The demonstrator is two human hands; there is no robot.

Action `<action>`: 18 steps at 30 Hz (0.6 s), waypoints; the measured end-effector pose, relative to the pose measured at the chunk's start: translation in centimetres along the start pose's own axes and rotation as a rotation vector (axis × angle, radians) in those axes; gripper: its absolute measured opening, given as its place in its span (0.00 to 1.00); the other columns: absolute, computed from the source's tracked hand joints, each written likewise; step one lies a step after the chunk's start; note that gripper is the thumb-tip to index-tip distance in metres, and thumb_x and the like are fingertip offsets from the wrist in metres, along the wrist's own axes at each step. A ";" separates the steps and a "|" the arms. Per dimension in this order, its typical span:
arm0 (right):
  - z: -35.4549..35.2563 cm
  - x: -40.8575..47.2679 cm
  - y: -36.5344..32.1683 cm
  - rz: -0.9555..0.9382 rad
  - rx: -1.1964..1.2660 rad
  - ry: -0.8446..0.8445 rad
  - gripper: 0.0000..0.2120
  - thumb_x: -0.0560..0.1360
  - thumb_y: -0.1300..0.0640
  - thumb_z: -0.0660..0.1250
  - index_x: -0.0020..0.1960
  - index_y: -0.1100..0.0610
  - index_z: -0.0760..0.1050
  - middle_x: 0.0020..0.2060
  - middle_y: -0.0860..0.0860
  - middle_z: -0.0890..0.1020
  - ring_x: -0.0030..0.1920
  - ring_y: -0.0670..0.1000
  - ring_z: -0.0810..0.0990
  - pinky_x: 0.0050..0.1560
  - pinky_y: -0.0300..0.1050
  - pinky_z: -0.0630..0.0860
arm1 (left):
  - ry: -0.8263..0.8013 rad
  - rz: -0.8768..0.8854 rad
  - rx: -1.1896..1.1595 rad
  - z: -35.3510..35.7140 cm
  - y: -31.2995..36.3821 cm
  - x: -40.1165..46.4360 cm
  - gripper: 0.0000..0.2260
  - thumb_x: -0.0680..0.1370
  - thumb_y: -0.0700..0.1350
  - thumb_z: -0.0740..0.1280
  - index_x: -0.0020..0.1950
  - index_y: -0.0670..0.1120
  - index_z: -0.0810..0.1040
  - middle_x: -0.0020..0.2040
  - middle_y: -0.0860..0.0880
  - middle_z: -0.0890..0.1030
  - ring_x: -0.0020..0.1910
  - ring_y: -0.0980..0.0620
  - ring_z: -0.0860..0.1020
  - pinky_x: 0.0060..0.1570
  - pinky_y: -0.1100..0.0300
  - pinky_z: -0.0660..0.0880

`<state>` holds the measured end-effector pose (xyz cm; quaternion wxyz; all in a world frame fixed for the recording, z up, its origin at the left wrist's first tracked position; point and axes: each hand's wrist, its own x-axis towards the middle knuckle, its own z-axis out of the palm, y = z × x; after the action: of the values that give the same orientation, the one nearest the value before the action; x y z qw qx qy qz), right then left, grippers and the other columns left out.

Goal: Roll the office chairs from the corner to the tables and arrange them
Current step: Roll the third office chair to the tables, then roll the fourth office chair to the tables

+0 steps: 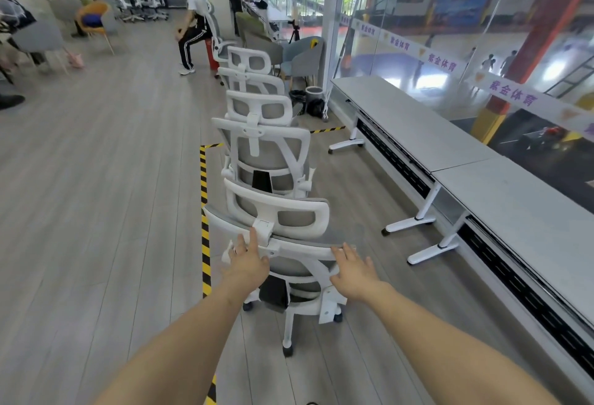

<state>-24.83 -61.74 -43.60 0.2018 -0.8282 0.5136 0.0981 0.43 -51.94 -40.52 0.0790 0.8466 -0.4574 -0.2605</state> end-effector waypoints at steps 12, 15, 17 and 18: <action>-2.9 -12.5 7.4 0.148 0.110 0.061 0.27 0.82 0.46 0.61 0.78 0.55 0.65 0.76 0.56 0.69 0.74 0.59 0.69 0.72 0.56 0.70 | -0.012 0.365 0.317 1.2 10.1 -9.1 0.29 0.84 0.61 0.54 0.84 0.56 0.53 0.85 0.49 0.50 0.83 0.40 0.50 0.75 0.34 0.58; -3.7 -18.6 11.8 0.239 0.115 0.114 0.21 0.81 0.47 0.62 0.69 0.57 0.71 0.68 0.58 0.74 0.65 0.61 0.76 0.62 0.56 0.75 | -0.038 0.509 0.364 2.7 15.3 -12.9 0.29 0.83 0.62 0.55 0.83 0.55 0.58 0.84 0.48 0.57 0.82 0.42 0.55 0.75 0.37 0.60; -3.8 -23.6 14.9 0.306 0.132 0.144 0.20 0.81 0.47 0.61 0.69 0.56 0.72 0.67 0.57 0.75 0.64 0.60 0.77 0.61 0.56 0.76 | -0.050 0.594 0.403 4.1 19.2 -16.3 0.29 0.83 0.63 0.56 0.83 0.54 0.60 0.83 0.47 0.60 0.81 0.42 0.57 0.75 0.39 0.62; -3.8 -26.5 16.4 0.338 0.132 0.165 0.22 0.81 0.47 0.61 0.71 0.55 0.72 0.68 0.56 0.75 0.65 0.59 0.76 0.63 0.56 0.76 | -0.053 0.646 0.429 5.1 21.2 -18.2 0.29 0.83 0.63 0.56 0.82 0.54 0.61 0.82 0.47 0.61 0.80 0.42 0.58 0.74 0.39 0.63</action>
<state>-51.62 -48.33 -34.18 0.1937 -0.7204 0.6653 0.0285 -25.85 -48.65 -30.27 -0.0334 0.6490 -0.7466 -0.1425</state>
